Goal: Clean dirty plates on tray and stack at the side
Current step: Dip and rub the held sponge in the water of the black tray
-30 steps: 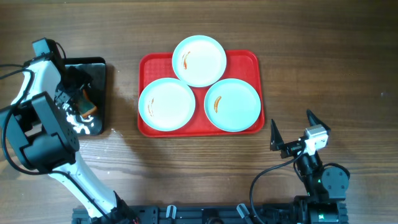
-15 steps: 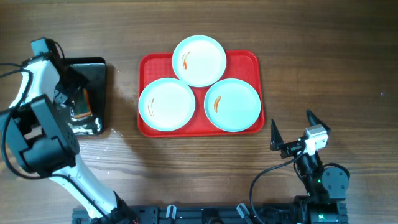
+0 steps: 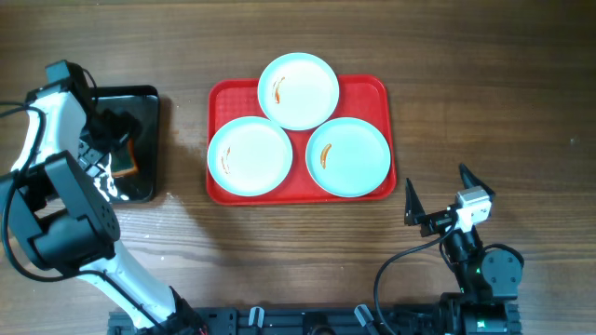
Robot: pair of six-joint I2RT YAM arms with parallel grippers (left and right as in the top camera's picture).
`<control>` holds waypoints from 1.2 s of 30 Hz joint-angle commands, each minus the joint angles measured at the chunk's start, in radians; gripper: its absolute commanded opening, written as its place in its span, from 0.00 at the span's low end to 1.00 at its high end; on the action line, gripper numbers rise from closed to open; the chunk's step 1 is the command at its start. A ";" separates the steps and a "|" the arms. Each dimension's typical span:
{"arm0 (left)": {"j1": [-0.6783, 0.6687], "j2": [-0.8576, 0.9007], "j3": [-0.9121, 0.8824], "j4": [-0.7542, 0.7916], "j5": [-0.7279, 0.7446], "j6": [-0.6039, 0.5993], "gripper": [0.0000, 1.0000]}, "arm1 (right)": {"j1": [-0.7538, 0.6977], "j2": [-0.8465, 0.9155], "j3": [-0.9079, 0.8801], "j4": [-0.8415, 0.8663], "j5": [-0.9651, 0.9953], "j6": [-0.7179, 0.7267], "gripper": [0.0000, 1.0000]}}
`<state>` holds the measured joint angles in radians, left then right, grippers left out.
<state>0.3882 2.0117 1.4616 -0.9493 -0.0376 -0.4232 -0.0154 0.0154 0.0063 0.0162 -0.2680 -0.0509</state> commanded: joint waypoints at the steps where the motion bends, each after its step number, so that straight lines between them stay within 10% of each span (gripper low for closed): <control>1: 0.002 -0.016 -0.043 0.046 0.003 0.072 0.99 | 0.005 -0.006 -0.001 0.005 0.006 -0.009 1.00; 8: 0.002 -0.015 -0.058 0.136 -0.008 0.171 0.94 | 0.005 -0.006 -0.001 0.005 0.006 -0.010 1.00; 15: 0.002 -0.014 -0.059 0.142 0.000 0.214 0.69 | 0.005 -0.006 -0.001 0.005 0.006 -0.010 1.00; 26: 0.002 -0.014 -0.135 0.176 0.000 0.214 0.77 | 0.005 -0.006 -0.001 0.005 0.006 -0.010 1.00; 29: 0.002 -0.014 -0.135 0.176 -0.001 0.214 0.63 | 0.005 -0.006 -0.001 0.005 0.006 -0.009 1.00; 34: 0.002 -0.015 -0.134 0.175 0.000 0.214 0.04 | 0.005 -0.006 -0.001 0.005 0.006 -0.009 1.00; 36: 0.002 -0.019 -0.131 0.168 0.000 0.207 0.04 | 0.005 -0.006 -0.001 0.005 0.006 -0.009 1.00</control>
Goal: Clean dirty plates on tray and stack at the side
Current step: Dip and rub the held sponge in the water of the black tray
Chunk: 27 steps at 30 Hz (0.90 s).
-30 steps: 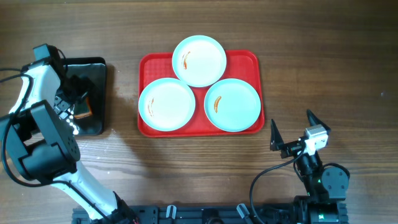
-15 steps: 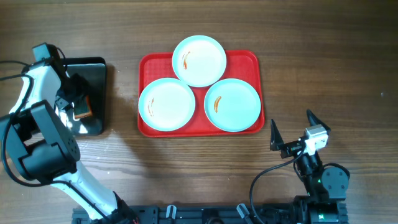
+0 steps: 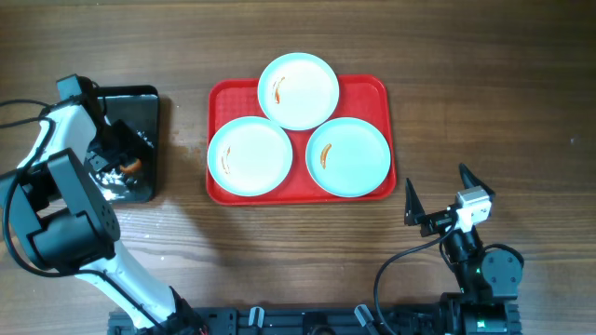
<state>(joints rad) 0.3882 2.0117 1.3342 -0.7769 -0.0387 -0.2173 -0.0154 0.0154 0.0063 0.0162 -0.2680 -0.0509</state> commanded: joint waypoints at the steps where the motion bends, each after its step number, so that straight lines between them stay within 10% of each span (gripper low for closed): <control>1: 0.002 -0.026 -0.003 -0.006 0.005 0.000 0.04 | 0.005 -0.006 -0.001 0.005 0.006 -0.009 1.00; 12: 0.002 -0.294 0.093 -0.028 0.183 0.000 0.04 | 0.005 -0.006 -0.001 0.005 0.006 -0.009 1.00; 27: 0.002 -0.551 0.087 0.080 0.058 0.001 0.04 | 0.005 -0.006 -0.001 0.005 0.006 -0.009 1.00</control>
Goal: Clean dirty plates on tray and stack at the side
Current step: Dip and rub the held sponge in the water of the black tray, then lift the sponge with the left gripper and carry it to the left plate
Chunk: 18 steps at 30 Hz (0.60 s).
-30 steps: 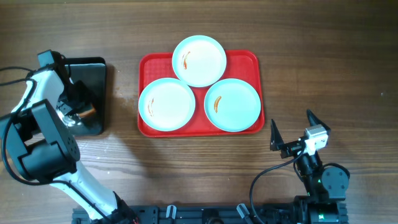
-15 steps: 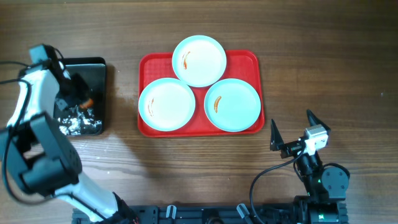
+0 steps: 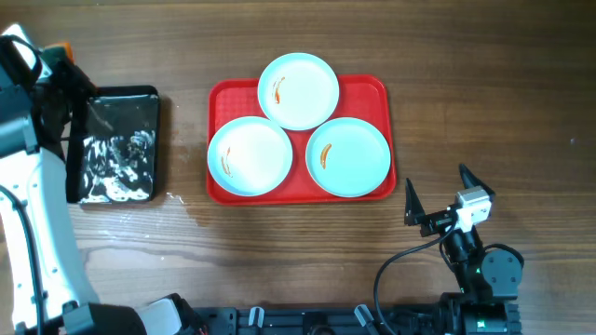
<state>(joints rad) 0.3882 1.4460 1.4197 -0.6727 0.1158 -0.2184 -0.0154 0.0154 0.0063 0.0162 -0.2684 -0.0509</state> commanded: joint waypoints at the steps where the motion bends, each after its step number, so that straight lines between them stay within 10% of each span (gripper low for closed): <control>1: 0.002 0.032 -0.012 -0.037 -0.166 0.002 0.04 | 0.005 -0.006 -0.001 0.005 0.006 -0.009 1.00; 11: -0.005 0.337 -0.234 0.040 -0.296 0.032 0.04 | 0.005 -0.006 -0.001 0.005 0.006 -0.009 1.00; 18: -0.055 0.205 -0.119 0.060 -0.240 0.032 0.04 | 0.005 -0.006 -0.001 0.005 0.006 -0.010 1.00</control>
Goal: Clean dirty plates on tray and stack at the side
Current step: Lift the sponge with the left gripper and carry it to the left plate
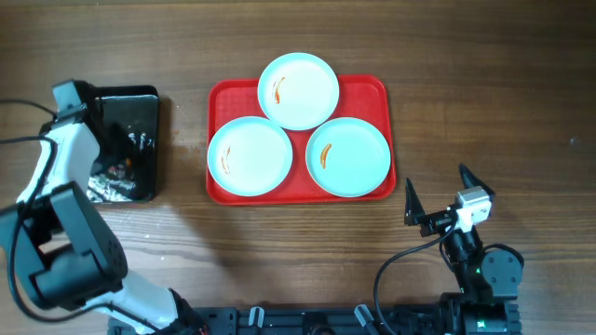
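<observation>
Three light-blue plates lie on the red tray [377, 89]: one at the back [298, 90], one front left [250, 155], one front right [348, 155]. Each carries an orange-red smear. My left gripper [118, 169] reaches down into the black basin [149, 95] at the left. A small orange-brown bit of sponge shows at its fingers, which look shut on it. At the front right my right gripper [435, 176] rests open and empty, well clear of the tray.
White foam and water lie in the basin's lower left part [112, 191]. The left arm's white link [65, 140] runs along the basin's left side. Bare wooden table [484, 84] surrounds the tray.
The left arm was raised high at the far left, leaving the foamy basin uncovered. Now it is down again with its gripper inside the basin. Plates and right arm are unchanged.
The left gripper was first in the basin on an orange-brown sponge, and still low in the basin at the second moment. Then it was up and clear, with foam spread over the basin. Now it is back in the basin. The plates have stayed put.
</observation>
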Robot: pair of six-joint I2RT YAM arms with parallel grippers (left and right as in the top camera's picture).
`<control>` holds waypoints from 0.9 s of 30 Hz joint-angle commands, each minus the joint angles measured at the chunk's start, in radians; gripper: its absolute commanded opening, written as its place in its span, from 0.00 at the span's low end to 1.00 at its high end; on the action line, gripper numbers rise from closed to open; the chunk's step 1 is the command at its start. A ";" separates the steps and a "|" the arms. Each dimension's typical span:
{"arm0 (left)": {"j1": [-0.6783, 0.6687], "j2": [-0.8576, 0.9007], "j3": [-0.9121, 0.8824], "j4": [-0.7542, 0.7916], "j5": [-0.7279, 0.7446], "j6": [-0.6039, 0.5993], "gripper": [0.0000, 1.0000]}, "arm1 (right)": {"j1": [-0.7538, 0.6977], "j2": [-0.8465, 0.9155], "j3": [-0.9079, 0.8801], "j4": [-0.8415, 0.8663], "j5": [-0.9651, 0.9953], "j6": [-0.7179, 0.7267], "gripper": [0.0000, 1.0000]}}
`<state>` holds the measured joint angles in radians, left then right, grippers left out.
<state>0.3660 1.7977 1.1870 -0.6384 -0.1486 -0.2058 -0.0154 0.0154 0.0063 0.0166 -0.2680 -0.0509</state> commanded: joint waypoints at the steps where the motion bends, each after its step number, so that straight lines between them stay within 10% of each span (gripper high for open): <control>1: -0.040 -0.178 0.135 0.037 0.045 0.019 0.04 | 0.005 -0.006 -0.001 0.004 0.006 -0.010 1.00; 15: -0.055 -0.098 -0.042 0.080 -0.030 0.050 0.04 | 0.005 -0.006 -0.001 0.004 0.006 -0.009 1.00; 27: -0.072 -0.393 0.132 0.170 0.061 0.079 0.04 | 0.005 -0.006 -0.001 0.004 0.006 -0.009 1.00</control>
<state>0.2981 1.4925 1.2892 -0.4786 -0.1143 -0.1459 -0.0154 0.0154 0.0063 0.0162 -0.2684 -0.0509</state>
